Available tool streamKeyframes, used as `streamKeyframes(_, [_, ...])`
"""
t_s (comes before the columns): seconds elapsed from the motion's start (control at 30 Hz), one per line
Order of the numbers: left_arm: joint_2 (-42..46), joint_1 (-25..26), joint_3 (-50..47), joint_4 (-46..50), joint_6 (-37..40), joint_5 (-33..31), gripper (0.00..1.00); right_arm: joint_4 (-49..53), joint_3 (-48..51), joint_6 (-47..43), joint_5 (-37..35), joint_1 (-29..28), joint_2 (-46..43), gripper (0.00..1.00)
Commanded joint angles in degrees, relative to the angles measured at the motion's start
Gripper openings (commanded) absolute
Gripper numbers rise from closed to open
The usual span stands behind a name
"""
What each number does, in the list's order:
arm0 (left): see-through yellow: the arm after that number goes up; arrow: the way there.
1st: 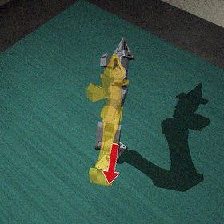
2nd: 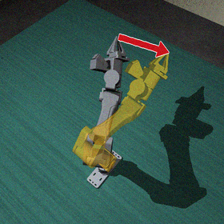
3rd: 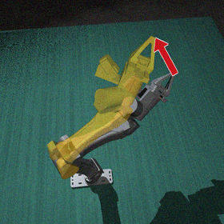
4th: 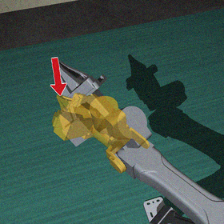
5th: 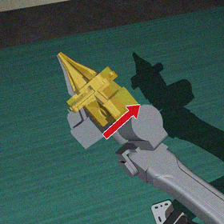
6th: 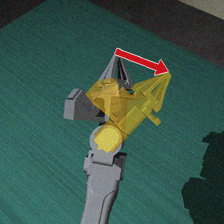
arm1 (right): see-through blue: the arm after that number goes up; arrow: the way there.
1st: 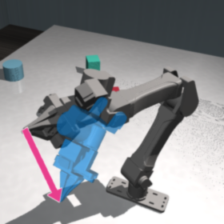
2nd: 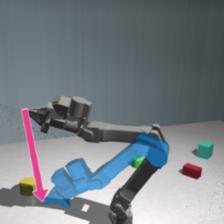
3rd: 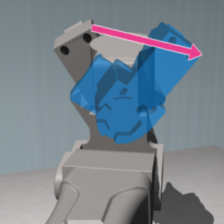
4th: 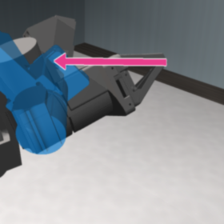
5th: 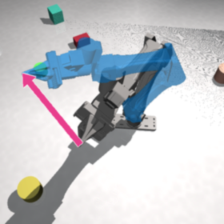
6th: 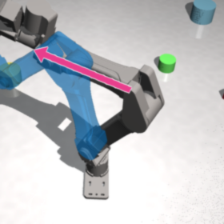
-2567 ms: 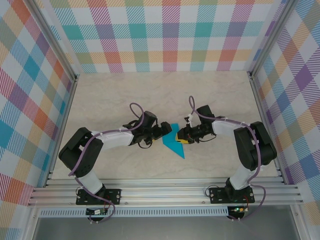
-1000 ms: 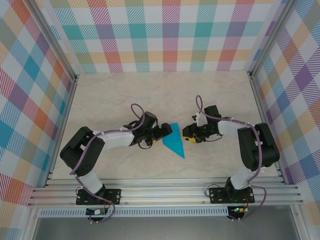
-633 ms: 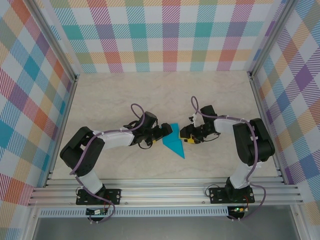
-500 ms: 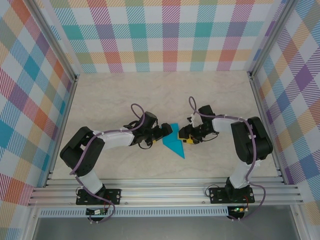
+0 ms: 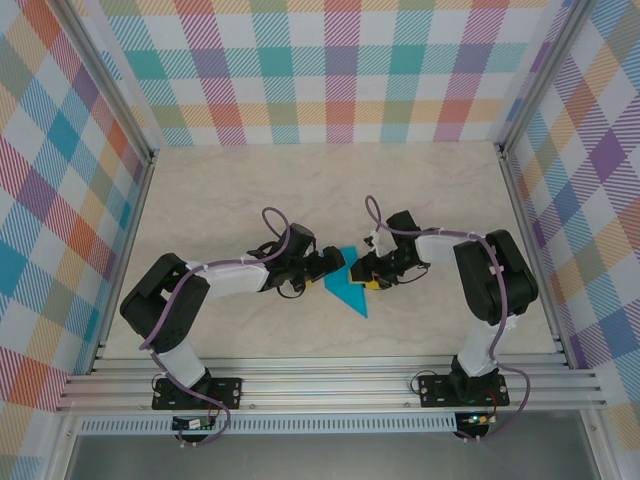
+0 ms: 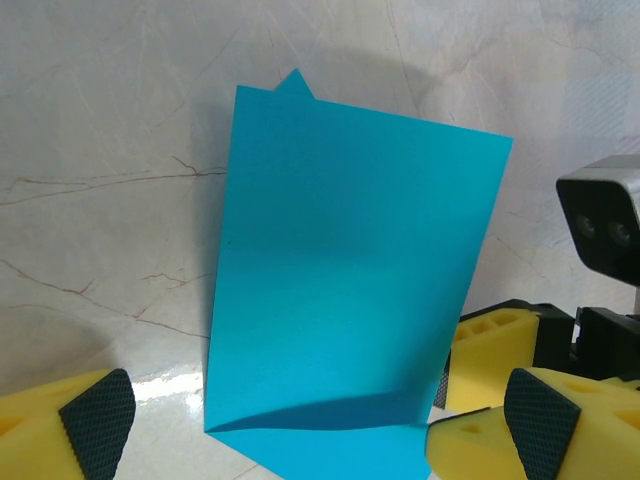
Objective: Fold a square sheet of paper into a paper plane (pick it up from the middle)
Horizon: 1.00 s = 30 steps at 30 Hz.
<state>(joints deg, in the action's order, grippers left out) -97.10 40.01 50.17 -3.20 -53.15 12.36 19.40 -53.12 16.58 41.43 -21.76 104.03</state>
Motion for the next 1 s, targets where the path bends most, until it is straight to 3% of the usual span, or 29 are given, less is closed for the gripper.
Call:
streamKeyframes(0.0, [1.2, 0.3, 0.4, -0.4, -0.1, -1.0, 0.97, 1.2, -1.3, -2.2, 1.7, -0.4, 0.6, 0.38])
streamKeyframes(0.17, [2.3, -0.5, -0.9, -2.3, -0.2, 0.5, 0.97, 1.6, -1.7, -2.5, 2.0, -0.4, -0.4, 0.23])
streamKeyframes(0.43, [4.1, -5.7, -5.1, -9.9, -1.4, 7.8, 0.98, 0.6, -1.9, -1.9, 9.4, 1.0, -4.1, 0.08])
streamKeyframes(0.73, [0.3, -10.1, -6.4, -21.4, -2.5, 18.9, 0.94, -2.2, -1.5, -0.9, 19.3, 4.4, -6.3, 0.07])
streamKeyframes(0.97, [-4.2, -11.5, -4.0, -26.9, -3.4, 24.8, 0.72, -2.3, -2.4, -1.1, 21.9, 4.5, -6.2, 0.09])
